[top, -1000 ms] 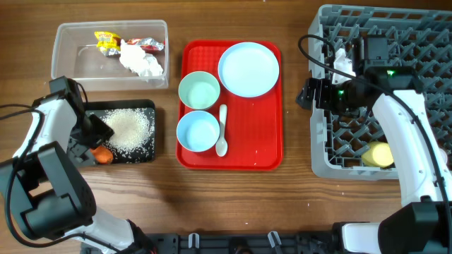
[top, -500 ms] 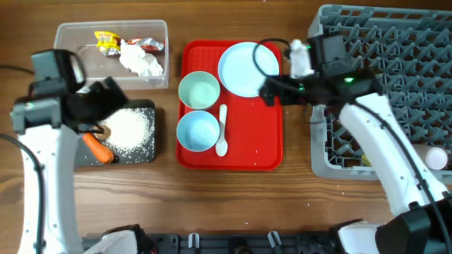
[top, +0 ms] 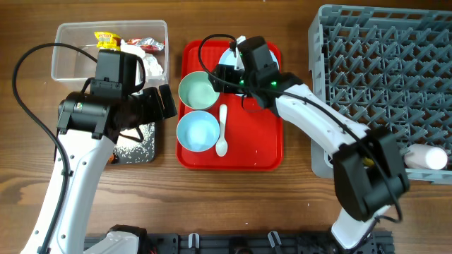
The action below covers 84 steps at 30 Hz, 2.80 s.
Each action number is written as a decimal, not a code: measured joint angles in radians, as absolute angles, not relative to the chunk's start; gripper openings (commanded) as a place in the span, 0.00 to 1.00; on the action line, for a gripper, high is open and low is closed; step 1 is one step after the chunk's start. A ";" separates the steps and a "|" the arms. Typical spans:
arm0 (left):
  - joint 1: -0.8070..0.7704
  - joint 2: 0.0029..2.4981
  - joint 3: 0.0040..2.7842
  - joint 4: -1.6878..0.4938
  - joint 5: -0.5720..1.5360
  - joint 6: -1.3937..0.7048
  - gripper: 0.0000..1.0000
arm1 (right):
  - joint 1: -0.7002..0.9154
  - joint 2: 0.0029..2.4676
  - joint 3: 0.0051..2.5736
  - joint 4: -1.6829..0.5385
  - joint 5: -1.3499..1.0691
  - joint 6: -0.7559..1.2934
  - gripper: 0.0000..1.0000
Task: Sort waste into correct bins and load items into the dishwasher rack
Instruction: 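Grasp the green bowl on the red tray with the right gripper, then carry the green bowl into the dish rack and release it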
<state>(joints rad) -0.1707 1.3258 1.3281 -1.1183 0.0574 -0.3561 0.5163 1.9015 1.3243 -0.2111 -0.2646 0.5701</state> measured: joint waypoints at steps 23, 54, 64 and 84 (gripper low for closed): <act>-0.171 1.326 1.328 -1.118 0.051 -0.356 1.00 | 0.516 2.091 1.324 -0.170 -0.268 0.696 0.04; -0.171 1.331 1.329 -1.118 0.050 -0.356 1.00 | 0.115 2.063 1.323 0.498 1.232 -0.899 0.04; -0.171 1.331 1.329 -1.118 0.050 -0.356 1.00 | 0.163 2.063 1.323 0.503 1.227 -0.907 0.04; -0.171 1.331 1.329 -1.118 0.050 -0.356 1.00 | 0.244 2.063 1.323 0.408 1.122 -0.827 0.78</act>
